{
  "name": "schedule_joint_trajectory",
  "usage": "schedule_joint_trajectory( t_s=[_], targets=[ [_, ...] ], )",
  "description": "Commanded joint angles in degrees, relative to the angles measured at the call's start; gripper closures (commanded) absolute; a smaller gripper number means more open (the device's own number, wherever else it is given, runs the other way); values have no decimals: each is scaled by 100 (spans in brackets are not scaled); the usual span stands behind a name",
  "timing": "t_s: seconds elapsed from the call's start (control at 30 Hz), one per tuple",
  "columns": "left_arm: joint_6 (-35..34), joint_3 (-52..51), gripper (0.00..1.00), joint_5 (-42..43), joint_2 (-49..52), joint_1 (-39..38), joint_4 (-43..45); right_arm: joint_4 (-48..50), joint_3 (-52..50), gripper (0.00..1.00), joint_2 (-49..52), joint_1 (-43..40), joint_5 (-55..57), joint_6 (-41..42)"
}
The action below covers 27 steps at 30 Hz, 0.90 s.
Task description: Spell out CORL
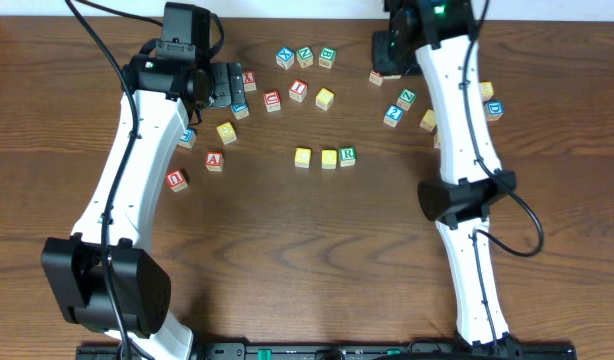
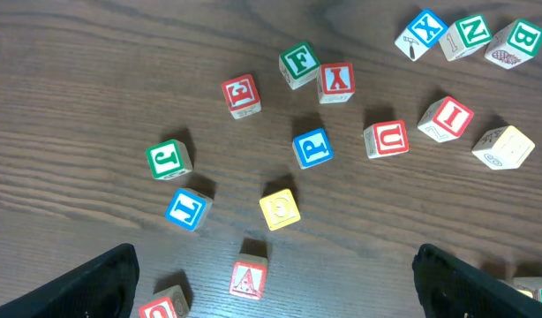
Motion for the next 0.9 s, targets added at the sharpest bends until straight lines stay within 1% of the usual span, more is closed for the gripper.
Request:
schedule_joint_trajectory(
  t_s=[0.0,0.13,0.3,0.47,0.53,0.63,0.73,0.87],
  targets=[
    [15,-2,2,-13,83,-7,-11,-15,92,69,-678,17,46,-142],
    [15,-2,2,-13,83,-7,-11,-15,66,68,-1113,17,-203,-271],
    [15,-2,2,-13,83,-7,-11,-15,-256,67,-1685,17,-481,-291],
    [15,-2,2,-13,83,-7,-11,-15,-898,67,-2155,17,-492,-291],
    [15,-2,2,-13,83,-7,-11,-13,-1189,65,-2221,17,-494,-289],
    [15,-2,2,-13,83,-7,-11,13,-1685,65,-2199,37,-616,-284],
    [15,-2,2,-13,85,-7,-11,356,-2330,65,-2170,114,-745,-284],
    [15,-2,2,-13,83,-7,-11,1523,-3394,64,-2164,354,-1088,-280]
  ],
)
